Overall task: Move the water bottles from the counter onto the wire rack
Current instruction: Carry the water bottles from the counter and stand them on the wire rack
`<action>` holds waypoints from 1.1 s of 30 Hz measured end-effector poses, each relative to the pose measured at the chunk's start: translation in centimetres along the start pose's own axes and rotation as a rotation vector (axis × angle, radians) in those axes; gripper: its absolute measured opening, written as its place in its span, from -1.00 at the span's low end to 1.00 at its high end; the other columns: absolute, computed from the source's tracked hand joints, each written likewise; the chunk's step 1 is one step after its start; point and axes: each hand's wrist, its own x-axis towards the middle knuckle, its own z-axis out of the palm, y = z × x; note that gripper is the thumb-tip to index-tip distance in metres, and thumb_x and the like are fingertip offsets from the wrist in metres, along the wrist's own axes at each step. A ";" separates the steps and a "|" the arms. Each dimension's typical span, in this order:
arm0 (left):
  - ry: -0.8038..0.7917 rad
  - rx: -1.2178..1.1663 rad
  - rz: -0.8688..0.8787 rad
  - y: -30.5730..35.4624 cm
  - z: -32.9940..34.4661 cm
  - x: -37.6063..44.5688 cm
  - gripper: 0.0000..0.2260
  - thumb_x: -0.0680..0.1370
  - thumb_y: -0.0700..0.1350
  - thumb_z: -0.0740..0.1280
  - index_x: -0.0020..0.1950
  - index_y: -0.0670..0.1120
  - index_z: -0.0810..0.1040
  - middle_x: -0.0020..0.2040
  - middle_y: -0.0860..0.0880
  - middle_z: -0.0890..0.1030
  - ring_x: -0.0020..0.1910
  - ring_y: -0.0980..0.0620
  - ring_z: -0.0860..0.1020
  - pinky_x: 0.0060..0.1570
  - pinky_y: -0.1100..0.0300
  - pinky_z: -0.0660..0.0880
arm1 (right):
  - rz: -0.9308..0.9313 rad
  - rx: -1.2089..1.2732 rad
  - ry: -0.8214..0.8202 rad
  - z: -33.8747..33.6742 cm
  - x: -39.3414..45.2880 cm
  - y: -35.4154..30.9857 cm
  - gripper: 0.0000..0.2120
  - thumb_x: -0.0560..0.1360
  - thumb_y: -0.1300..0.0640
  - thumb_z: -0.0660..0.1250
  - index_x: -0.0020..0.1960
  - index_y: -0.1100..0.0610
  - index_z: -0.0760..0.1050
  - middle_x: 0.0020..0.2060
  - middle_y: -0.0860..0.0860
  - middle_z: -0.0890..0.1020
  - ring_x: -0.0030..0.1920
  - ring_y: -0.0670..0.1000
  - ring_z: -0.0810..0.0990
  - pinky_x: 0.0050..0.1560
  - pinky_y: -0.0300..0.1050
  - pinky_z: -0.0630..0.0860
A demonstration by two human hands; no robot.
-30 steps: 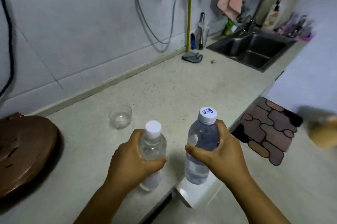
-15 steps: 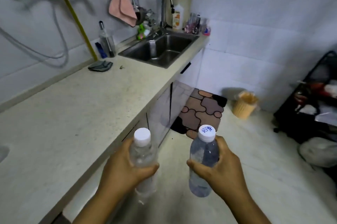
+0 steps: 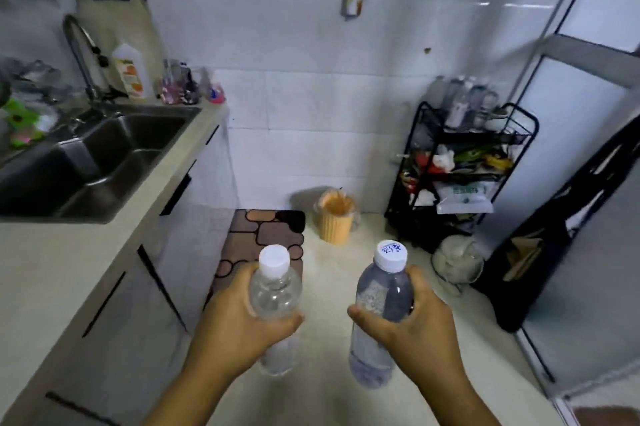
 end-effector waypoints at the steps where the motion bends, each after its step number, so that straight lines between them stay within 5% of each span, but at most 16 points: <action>1: -0.036 -0.003 0.024 0.9 0.9 2.6 -0.49 0.07 0.17 0.53 -0.09 0.34 0.38 -0.14 0.23 0.59 -0.15 0.24 0.56 -0.22 0.22 0.49 | 0.029 -0.006 0.028 -0.5 2.2 0.2 -0.54 0.10 -0.18 0.54 -0.15 -0.26 0.34 -0.23 -0.30 0.56 -0.18 -0.27 0.53 -0.31 -0.32 0.37; 4: -0.115 0.013 0.101 4.1 3.5 9.6 -0.52 0.11 0.14 0.54 -0.12 0.35 0.36 -0.19 0.27 0.55 -0.20 0.30 0.51 -0.30 0.34 0.41 | 0.113 -0.003 0.110 -2.0 8.0 0.1 -0.53 0.09 -0.16 0.54 -0.15 -0.30 0.33 -0.24 -0.33 0.54 -0.18 -0.34 0.50 -0.31 -0.36 0.35; 9: -0.250 -0.003 0.158 7.8 8.6 18.0 -0.53 0.12 0.09 0.55 -0.10 0.29 0.39 -0.16 0.24 0.60 -0.16 0.24 0.55 -0.18 0.16 0.52 | 0.217 -0.034 0.198 -4.1 14.8 2.1 -0.49 0.08 -0.15 0.56 -0.12 -0.23 0.32 -0.19 -0.27 0.54 -0.16 -0.13 0.53 -0.15 -0.11 0.50; 14: -0.367 -0.012 0.202 10.0 15.2 26.8 -0.46 0.04 0.21 0.49 -0.04 0.34 0.41 -0.17 0.27 0.62 -0.18 0.26 0.57 -0.22 0.24 0.49 | 0.294 -0.037 0.306 -5.7 22.6 6.1 -0.46 0.08 -0.15 0.57 -0.11 -0.23 0.29 -0.22 -0.30 0.50 -0.17 -0.11 0.51 -0.17 -0.16 0.45; 20: -0.462 -0.023 0.277 14.7 23.0 37.8 -0.40 0.06 0.20 0.49 0.07 0.20 0.47 -0.13 0.13 0.67 -0.15 0.19 0.62 -0.09 0.07 0.57 | 0.297 -0.032 0.354 -8.5 34.8 10.8 -0.46 0.07 -0.16 0.53 -0.09 -0.23 0.29 -0.18 -0.19 0.57 -0.16 -0.09 0.55 -0.12 -0.07 0.55; 22: -0.464 0.000 0.298 16.7 25.2 41.8 -0.43 0.07 0.19 0.50 0.04 0.13 0.50 -0.14 0.08 0.67 -0.15 0.13 0.63 -0.08 0.01 0.58 | 0.293 -0.045 0.380 -9.6 39.7 11.9 -0.47 0.07 -0.17 0.53 -0.10 -0.20 0.31 -0.20 -0.18 0.58 -0.18 -0.11 0.56 -0.15 -0.07 0.56; 26: -0.414 0.055 0.346 20.8 28.6 49.1 -0.38 0.04 0.27 0.46 0.05 0.17 0.46 -0.19 0.15 0.66 -0.20 0.23 0.60 -0.24 0.26 0.49 | 0.227 -0.080 0.394 -11.7 48.6 12.9 -0.49 0.11 -0.13 0.56 -0.12 -0.22 0.29 -0.26 -0.20 0.55 -0.22 -0.14 0.55 -0.23 -0.19 0.51; 33: -0.427 0.009 0.390 25.9 35.2 60.2 -0.37 0.13 0.23 0.50 0.14 0.19 0.41 -0.05 0.19 0.63 -0.07 0.20 0.59 -0.10 0.18 0.55 | 0.188 -0.076 0.402 -14.9 61.0 15.3 -0.52 0.14 -0.11 0.56 -0.13 -0.21 0.30 -0.24 -0.22 0.56 -0.20 -0.14 0.57 -0.22 -0.20 0.53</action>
